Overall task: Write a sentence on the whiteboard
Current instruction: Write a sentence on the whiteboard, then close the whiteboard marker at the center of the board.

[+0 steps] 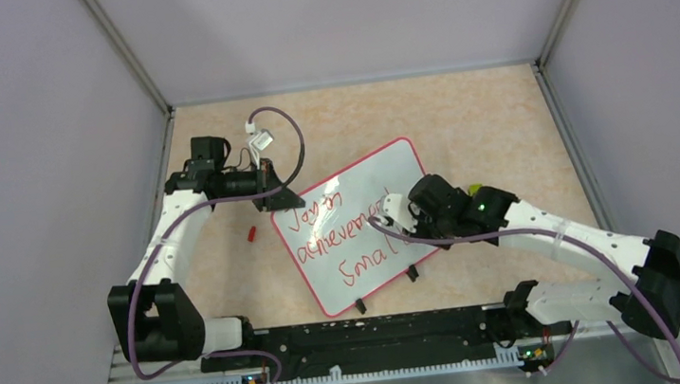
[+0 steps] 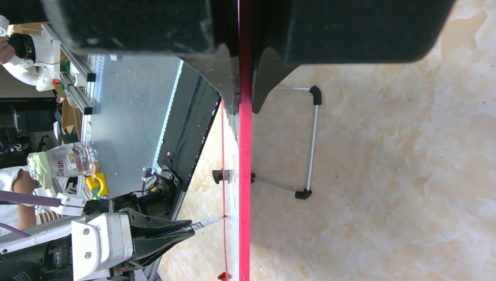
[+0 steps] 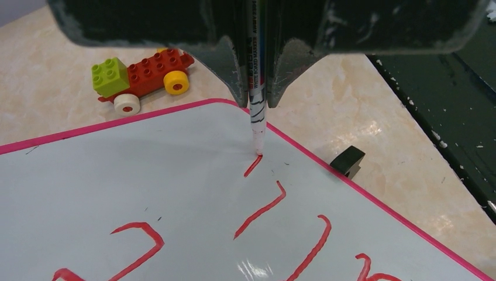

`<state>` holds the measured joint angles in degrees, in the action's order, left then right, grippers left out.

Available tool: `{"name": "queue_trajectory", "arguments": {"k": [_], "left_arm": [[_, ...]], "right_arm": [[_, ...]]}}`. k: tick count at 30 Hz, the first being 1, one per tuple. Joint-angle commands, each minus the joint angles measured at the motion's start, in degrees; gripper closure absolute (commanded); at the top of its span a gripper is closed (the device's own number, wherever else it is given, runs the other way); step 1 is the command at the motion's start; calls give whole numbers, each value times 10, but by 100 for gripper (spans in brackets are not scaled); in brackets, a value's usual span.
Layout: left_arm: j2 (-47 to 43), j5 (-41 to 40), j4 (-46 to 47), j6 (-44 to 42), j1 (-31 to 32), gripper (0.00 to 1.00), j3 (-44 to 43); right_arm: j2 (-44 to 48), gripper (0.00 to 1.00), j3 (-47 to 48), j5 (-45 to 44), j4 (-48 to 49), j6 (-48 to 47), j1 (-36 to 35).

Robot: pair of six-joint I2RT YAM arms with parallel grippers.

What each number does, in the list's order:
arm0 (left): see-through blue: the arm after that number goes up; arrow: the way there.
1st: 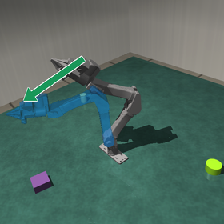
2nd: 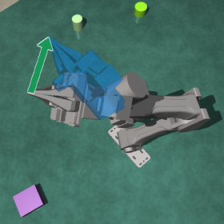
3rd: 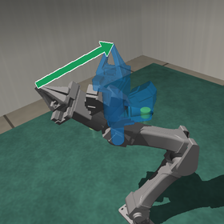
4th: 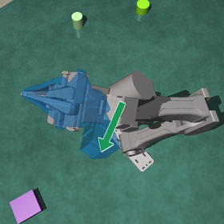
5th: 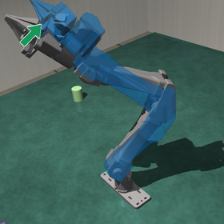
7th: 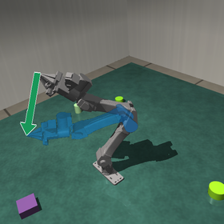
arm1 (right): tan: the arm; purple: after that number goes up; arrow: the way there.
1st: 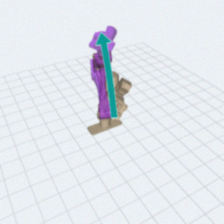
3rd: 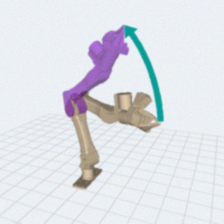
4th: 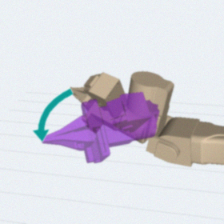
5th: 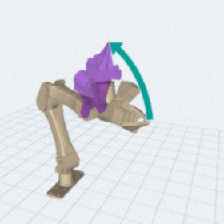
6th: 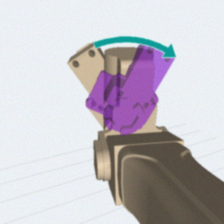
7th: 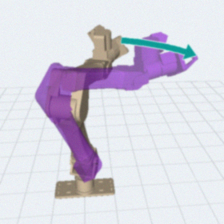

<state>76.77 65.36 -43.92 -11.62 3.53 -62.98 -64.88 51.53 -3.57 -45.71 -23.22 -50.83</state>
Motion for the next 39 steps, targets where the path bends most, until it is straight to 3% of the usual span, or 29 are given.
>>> {"name": "queue_trajectory", "arguments": {"k": [1, 4, 9, 16, 20, 25, 30, 35, 39], "left_arm": [[2, -62, 10, -24, 0, 100, 4], [2, -61, 9, -23, 0, 100, 1], [-7, -59, 5, -24, 0, 68, -8], [-30, -45, 11, 3, -15, 37, -70], [-44, -38, 0, 25, -63, 21, -146], [-42, -22, -34, 1, -175, 19, -214], [11, -71, -148, -117, -283, 25, -260], [36, -212, -192, -230, -310, 33, -202], [31, -255, -204, -315, -310, 36, -116]], "right_arm": [[14, 100, 58, 10, 7, -3, 1], [27, 100, 90, 32, 1, -6, 2], [39, 100, 132, 60, 2, -1, 3], [46, 100, 181, 98, 10, 35, 18], [59, 100, 202, 128, 21, 67, 43], [68, 100, 224, 187, 25, 101, 91], [75, 100, 248, 231, 24, 129, 146], [72, 100, 262, 268, 31, 164, 219], [60, 100, 271, 285, 44, 192, 278]]}}
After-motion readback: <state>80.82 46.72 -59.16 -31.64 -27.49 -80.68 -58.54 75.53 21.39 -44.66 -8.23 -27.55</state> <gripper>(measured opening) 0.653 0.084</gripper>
